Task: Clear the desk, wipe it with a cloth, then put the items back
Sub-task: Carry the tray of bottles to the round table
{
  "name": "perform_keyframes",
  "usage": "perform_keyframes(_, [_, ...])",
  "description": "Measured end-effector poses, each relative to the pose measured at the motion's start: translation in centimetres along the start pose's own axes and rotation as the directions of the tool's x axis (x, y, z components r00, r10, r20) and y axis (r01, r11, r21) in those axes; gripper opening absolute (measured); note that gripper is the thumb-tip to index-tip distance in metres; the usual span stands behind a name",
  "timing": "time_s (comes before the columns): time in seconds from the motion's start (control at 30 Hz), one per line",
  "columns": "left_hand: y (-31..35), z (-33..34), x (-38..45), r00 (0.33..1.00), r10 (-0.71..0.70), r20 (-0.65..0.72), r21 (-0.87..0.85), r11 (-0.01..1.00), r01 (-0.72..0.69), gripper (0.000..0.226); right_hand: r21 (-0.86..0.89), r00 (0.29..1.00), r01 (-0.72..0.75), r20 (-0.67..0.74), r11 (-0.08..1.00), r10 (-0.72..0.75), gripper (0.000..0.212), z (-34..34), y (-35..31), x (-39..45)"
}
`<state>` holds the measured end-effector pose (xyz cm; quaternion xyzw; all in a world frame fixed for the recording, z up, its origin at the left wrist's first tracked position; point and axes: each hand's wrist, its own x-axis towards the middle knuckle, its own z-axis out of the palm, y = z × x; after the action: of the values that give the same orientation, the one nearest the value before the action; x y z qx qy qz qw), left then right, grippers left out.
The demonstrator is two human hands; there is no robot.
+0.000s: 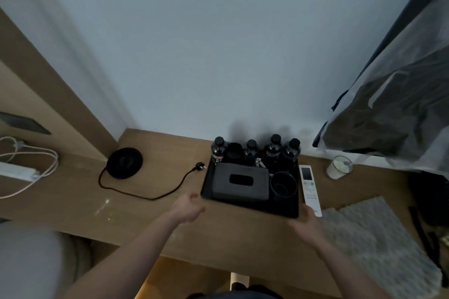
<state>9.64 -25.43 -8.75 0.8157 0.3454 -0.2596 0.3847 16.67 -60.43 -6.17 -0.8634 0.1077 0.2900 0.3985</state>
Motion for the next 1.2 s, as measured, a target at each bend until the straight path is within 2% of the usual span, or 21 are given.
perform_keyframes(0.23, [1.2,0.0,4.4,0.996,-0.084,-0.04,-0.034,0.996,0.083,0.066,-0.037,0.988,-0.143,0.055,0.989,0.145,0.071,0.0,0.3,6.1])
perform_keyframes(0.47, [2.2,0.5,9.1,0.992,-0.123,-0.003,-0.086,0.989,0.123,0.066,-0.061,0.976,-0.215,0.031,0.975,0.218,0.062,0.0,-0.4,9.9])
perform_keyframes(0.7, [1.0,2.1,12.8,0.984,-0.177,-0.012,-0.176,0.969,0.172,0.042,-0.064,0.964,-0.261,0.026,0.963,0.263,0.042,0.1,-0.2,11.9])
perform_keyframes(0.8, [2.1,1.5,12.0,0.976,-0.216,0.004,-0.232,0.949,0.212,0.013,-0.039,0.958,-0.285,0.019,0.958,0.286,0.029,0.0,0.0,12.5])
perform_keyframes(0.83, [2.5,1.3,11.8,0.974,-0.225,0.032,-0.233,0.946,0.226,0.01,-0.038,0.954,-0.297,0.024,0.954,0.298,0.028,0.0,0.0,12.5])
perform_keyframes(1.1, [2.5,0.6,12.8,0.965,-0.244,0.092,-0.167,0.952,0.256,0.026,-0.013,0.952,-0.304,0.028,0.953,0.304,0.042,0.6,1.7,13.4])
perform_keyframes(1.2, [2.5,-0.1,12.7,0.967,-0.237,0.088,-0.129,0.96,0.247,0.026,-0.019,0.952,-0.302,0.041,0.953,0.302,0.057,1.0,2.7,13.9])
